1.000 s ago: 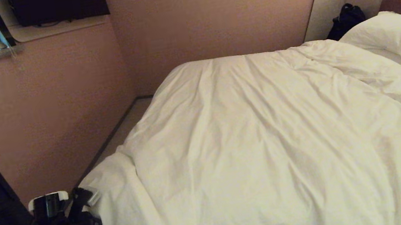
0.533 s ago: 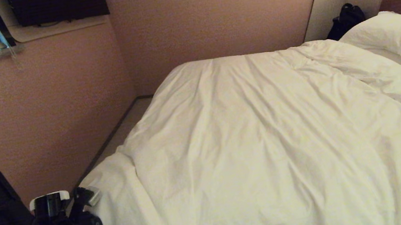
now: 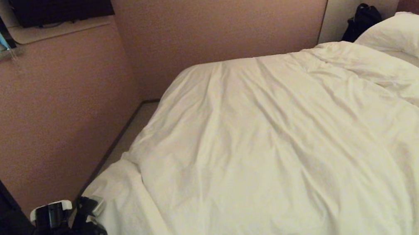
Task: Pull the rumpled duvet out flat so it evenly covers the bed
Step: Flatten the corners of the folded blanket
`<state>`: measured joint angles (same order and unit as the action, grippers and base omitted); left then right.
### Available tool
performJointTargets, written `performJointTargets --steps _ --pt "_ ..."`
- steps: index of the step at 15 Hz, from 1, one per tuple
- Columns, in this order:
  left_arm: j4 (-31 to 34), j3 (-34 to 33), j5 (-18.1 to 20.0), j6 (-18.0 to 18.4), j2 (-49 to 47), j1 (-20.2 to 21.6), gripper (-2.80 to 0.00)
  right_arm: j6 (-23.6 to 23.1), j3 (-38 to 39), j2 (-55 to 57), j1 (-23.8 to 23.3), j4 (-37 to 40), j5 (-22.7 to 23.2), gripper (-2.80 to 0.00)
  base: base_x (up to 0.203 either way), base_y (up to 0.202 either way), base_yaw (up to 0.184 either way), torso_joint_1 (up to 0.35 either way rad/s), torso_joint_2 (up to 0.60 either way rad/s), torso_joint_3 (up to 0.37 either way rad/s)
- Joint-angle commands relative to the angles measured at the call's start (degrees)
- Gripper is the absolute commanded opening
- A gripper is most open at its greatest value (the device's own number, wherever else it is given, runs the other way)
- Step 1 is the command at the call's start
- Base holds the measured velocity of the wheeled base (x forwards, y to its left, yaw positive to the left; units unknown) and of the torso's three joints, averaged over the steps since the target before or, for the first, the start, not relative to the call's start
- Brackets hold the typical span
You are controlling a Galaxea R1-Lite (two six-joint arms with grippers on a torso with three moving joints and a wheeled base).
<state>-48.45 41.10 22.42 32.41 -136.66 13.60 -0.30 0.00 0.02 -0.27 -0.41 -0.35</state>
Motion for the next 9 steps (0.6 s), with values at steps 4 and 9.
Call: performJointTargets --steps 4,9 --pt "-0.32 -6.93 0.50 0.06 7.95 0.15 -2.80 -0.05 0.00 -0.02 0.00 -0.02 0.00 -2.80 0.000 0.000 0.000 0.000 0.00 0.000" --pt "0.48 -14.94 0.33 0.03 17.92 6.51 -2.80 -0.05 0.00 -0.02 0.00 -0.02 0.00 -2.80 0.000 0.000 0.000 0.000 0.00 0.000"
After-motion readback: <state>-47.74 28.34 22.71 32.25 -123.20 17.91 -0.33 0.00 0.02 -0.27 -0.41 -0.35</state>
